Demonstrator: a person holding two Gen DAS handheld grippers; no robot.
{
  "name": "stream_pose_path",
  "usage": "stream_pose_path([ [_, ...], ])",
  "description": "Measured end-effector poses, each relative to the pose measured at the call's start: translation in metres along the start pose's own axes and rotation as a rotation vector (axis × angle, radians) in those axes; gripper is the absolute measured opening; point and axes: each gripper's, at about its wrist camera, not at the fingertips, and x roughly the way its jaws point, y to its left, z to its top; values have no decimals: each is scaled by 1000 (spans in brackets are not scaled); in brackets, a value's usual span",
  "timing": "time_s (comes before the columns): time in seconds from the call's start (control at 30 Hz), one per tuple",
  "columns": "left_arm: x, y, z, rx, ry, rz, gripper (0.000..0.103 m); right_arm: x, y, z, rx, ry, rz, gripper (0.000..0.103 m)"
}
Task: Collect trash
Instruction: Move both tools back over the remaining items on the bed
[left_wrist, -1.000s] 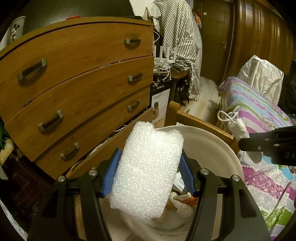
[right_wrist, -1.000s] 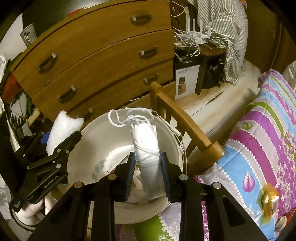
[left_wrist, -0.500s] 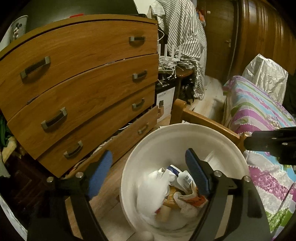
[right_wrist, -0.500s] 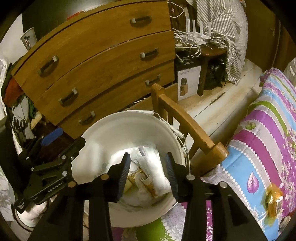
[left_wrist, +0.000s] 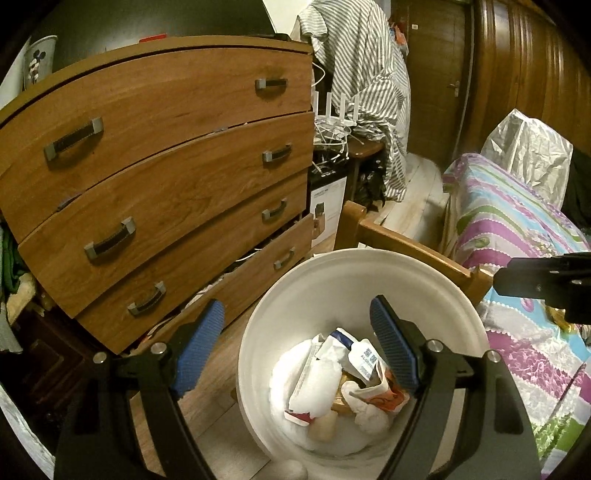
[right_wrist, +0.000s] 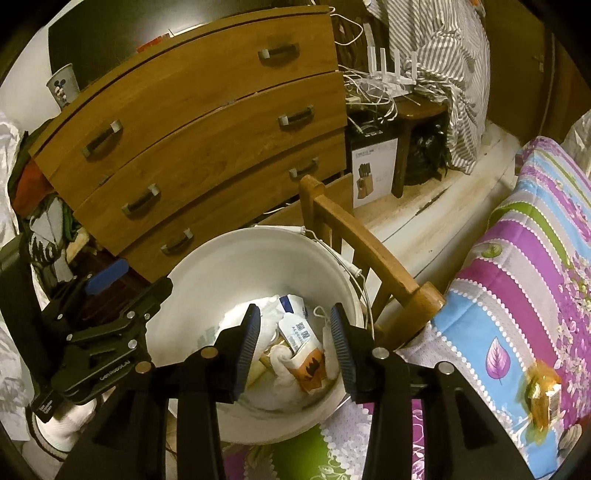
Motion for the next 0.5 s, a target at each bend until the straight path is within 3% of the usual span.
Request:
stream_pose_path([
  [0.23,-14,-12,-4,12,-13,-29,78,-26,-2,-22,7,-60,2,53],
  [0.5,-30,-58,-22,69,-12,-116,78,-87,-28,-99,50,-182,-55,57],
])
